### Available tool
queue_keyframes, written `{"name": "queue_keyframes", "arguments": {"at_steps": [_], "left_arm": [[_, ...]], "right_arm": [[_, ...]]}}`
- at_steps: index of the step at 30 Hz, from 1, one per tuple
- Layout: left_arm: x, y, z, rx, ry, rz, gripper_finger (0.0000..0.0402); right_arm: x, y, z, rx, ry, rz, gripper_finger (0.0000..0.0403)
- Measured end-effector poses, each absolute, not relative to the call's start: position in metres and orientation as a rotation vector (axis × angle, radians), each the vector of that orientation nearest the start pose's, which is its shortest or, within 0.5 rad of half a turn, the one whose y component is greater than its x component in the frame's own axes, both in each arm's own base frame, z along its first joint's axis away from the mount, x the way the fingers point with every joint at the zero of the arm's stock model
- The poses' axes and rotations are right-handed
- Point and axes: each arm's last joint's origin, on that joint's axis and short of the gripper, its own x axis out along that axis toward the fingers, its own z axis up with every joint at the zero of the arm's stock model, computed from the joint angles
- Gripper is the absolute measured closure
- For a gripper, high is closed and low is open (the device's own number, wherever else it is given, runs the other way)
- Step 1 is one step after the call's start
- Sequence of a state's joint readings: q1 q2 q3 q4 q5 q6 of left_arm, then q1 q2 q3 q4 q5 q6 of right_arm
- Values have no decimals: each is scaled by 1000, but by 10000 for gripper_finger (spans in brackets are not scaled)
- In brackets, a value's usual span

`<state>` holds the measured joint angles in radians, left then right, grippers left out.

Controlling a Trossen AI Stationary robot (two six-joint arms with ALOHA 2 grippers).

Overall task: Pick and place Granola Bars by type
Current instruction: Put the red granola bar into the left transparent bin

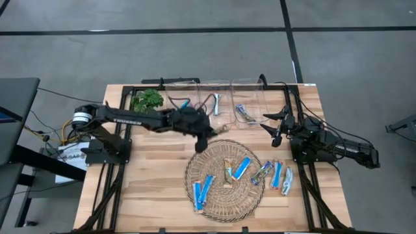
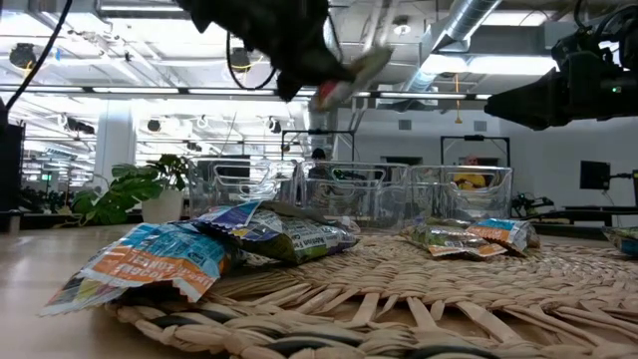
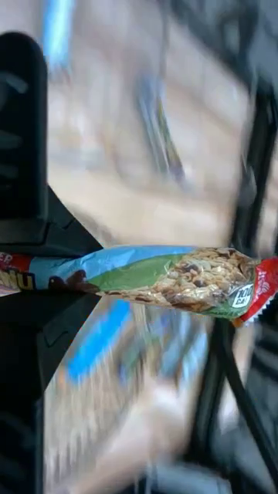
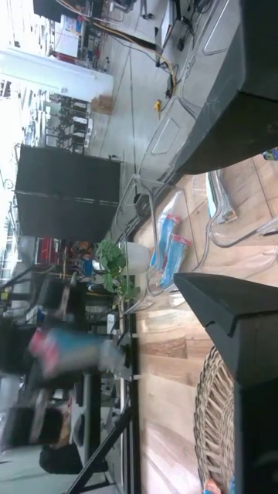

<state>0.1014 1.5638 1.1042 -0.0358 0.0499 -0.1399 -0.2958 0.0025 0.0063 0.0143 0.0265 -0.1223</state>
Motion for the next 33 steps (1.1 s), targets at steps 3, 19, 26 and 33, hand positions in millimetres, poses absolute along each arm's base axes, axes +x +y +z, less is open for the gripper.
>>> {"name": "queue_keyframes", "arguments": {"at_steps": [3, 19, 26, 33], "left_arm": [[342, 58, 262, -125, 541, 216, 351], [277, 117, 257, -73, 941, 646, 351], [273, 117, 256, -77, 982, 644, 351], [272, 118, 256, -123, 961, 710, 349]], "right_arm": [[93, -29, 167, -123, 2, -323, 188], [93, -29, 167, -123, 2, -323, 188], [93, -29, 167, -124, 2, -323, 188], [93, -29, 167, -123, 2, -323, 188]]}}
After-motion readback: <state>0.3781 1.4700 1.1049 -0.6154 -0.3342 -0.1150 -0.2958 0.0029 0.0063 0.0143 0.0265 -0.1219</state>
